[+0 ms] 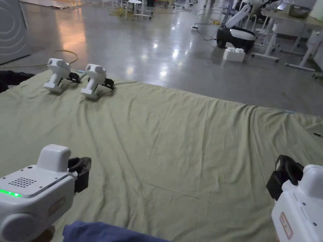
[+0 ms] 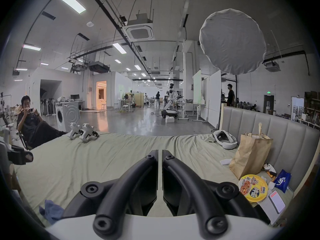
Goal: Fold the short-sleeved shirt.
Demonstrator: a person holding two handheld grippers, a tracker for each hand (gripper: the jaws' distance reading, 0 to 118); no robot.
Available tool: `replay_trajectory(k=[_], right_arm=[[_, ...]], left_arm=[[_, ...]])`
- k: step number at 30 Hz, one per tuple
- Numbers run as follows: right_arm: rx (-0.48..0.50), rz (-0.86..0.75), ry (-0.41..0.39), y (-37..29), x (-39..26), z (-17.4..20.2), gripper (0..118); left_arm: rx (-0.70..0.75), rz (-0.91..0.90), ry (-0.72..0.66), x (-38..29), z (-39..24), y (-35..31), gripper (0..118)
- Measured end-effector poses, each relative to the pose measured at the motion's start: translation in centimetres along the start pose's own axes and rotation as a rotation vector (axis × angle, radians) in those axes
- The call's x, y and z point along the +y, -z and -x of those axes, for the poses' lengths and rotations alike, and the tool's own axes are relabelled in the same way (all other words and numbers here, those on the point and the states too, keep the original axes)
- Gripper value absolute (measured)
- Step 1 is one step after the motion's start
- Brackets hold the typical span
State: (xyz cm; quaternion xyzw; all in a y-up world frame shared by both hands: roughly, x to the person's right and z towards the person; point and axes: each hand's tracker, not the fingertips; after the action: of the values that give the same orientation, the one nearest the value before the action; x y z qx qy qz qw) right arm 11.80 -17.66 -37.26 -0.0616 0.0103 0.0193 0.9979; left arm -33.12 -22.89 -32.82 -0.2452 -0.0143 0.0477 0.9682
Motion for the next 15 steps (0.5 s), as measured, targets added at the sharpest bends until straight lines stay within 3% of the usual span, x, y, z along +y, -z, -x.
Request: replay_trajectory(k=[5,12,13,14,15], right_arm=[[0.038,0.043,-0.019,0.7,-0.3,0.4,6],[0.071,0.103,-0.033,1.6,-1.2,1.3,6],[0.076,0.112,-0.032,1.6,-1.3,1.3,6],[0.079,0.122,-0.033,1.7,-1.5,1.3,6],[0.079,0.129,-0.035,1.8,-1.6,1.4,6]], left_arm=[[-0.064,0.25,-0.096,-3.6,6.5,1.2,2],[-0.228,0.514,-0.347,-7.6,12.0,3.8,4],[-0.249,0.551,-0.374,-8.1,12.7,4.3,21],[-0.278,0.593,-0.401,-7.9,12.5,4.4,59],[-0.287,0.611,-0.419,-8.2,12.5,4.5,75]])
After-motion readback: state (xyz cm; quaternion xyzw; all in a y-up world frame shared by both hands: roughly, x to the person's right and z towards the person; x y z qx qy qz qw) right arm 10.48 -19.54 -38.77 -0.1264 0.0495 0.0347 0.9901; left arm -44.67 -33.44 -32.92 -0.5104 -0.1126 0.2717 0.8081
